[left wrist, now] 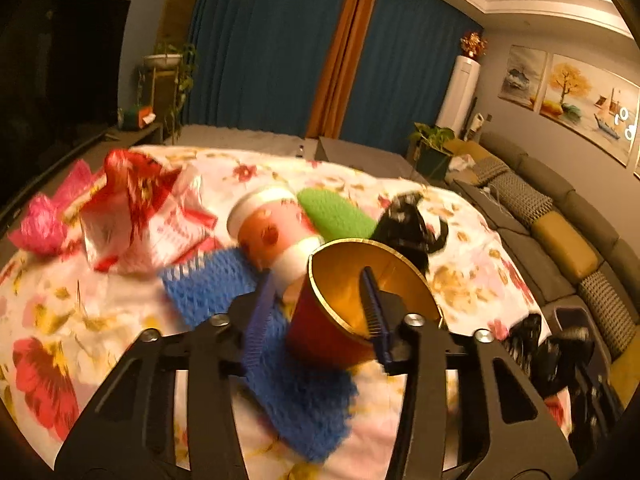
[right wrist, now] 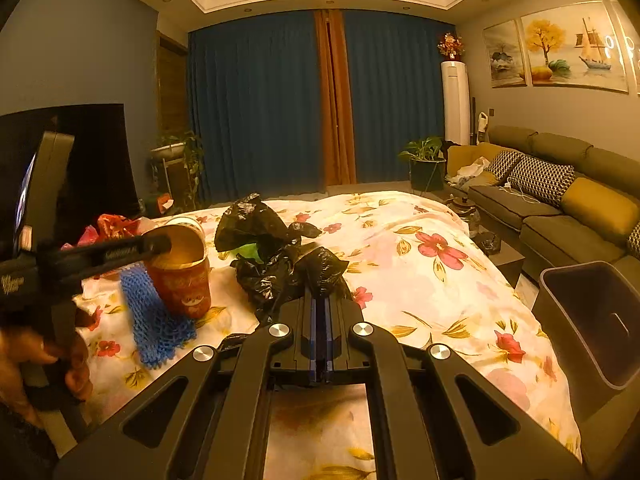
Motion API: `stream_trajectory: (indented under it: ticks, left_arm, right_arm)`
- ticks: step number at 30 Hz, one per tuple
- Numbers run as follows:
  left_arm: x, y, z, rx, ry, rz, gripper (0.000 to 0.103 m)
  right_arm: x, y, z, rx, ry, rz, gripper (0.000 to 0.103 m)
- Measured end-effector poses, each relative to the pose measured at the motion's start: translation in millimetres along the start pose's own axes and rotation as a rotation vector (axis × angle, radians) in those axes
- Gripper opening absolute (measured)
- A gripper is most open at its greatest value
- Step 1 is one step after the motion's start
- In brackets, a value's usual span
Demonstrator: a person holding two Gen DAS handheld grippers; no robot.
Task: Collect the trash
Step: 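Grasp the black plastic bag with the right tool while the left tool grasps the red paper cup, then carry the red cup and black bag with both tools over the gray bin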
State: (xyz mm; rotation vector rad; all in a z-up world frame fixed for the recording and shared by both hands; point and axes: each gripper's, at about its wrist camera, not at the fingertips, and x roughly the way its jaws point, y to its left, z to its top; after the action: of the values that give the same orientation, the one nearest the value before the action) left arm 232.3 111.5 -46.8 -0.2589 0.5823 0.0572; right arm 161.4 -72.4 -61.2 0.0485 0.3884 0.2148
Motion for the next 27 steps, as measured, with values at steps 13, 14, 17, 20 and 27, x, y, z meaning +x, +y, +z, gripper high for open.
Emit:
stream_trajectory:
  ticks: [13,14,17,20,27]
  left_arm:
    - [-44,10,-43,-0.024,-0.034,-0.008,0.002]
    - [-50,9,-43,-0.021,-0.045,-0.012,0.002]
    - [-67,1,-43,-0.003,-0.08,-0.027,0.002]
    - [-78,-10,-43,0.021,-0.102,-0.045,0.002]
    - [-85,-45,-51,0.074,-0.106,-0.101,0.002]
  right_arm:
    - [-17,-4,-11,0.02,0.017,0.014,0.004]
    - [-19,-5,-12,0.025,0.017,0.014,0.004]
    - [-26,-8,-13,0.036,0.01,0.008,0.004]
    - [-35,-10,-13,0.039,-0.002,0.002,0.004]
    - [-56,-24,-10,0.044,-0.033,-0.032,0.004]
